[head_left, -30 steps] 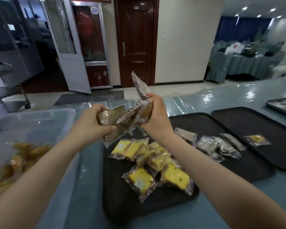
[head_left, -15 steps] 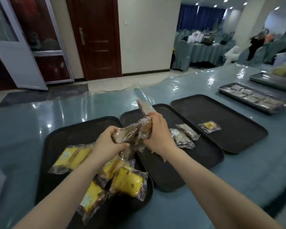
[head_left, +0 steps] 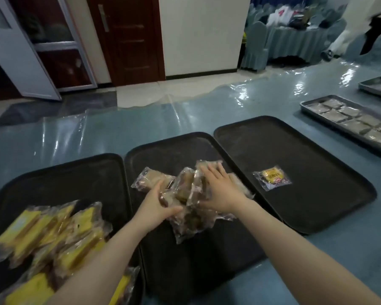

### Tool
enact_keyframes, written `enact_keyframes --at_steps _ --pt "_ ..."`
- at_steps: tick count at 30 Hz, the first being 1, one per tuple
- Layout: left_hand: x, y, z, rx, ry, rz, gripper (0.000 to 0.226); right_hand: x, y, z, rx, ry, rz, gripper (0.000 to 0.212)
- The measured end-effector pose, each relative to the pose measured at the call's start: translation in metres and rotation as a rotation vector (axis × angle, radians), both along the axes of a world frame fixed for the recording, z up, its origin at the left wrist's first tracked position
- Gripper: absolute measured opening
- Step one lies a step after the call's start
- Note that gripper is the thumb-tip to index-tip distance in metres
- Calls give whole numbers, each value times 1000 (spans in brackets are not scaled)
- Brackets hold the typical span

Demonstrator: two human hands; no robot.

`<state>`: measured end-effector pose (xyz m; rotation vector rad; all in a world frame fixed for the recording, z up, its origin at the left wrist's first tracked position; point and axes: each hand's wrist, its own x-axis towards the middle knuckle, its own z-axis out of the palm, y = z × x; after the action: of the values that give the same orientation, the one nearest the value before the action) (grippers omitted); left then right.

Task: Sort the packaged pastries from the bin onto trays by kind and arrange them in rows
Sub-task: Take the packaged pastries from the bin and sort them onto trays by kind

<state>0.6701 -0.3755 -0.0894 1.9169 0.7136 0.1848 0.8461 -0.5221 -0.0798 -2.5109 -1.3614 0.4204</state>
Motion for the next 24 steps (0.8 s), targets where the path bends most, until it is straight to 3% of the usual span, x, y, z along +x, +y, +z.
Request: enact_keyframes --at_steps 3,9,16,24 --pt "-1 -2 -15 235 141 19 89 10 4 -16 28 56 29 92" --pt "-21 -2 -21 320 422 -40 86 -16 25 -21 82 74 145 74" --pt "-72 -4 10 330 177 73 77 -70 54 3 324 73 179 58" --pt "-221 9 61 307 -99 239 77 -202 77 46 478 171 227 51"
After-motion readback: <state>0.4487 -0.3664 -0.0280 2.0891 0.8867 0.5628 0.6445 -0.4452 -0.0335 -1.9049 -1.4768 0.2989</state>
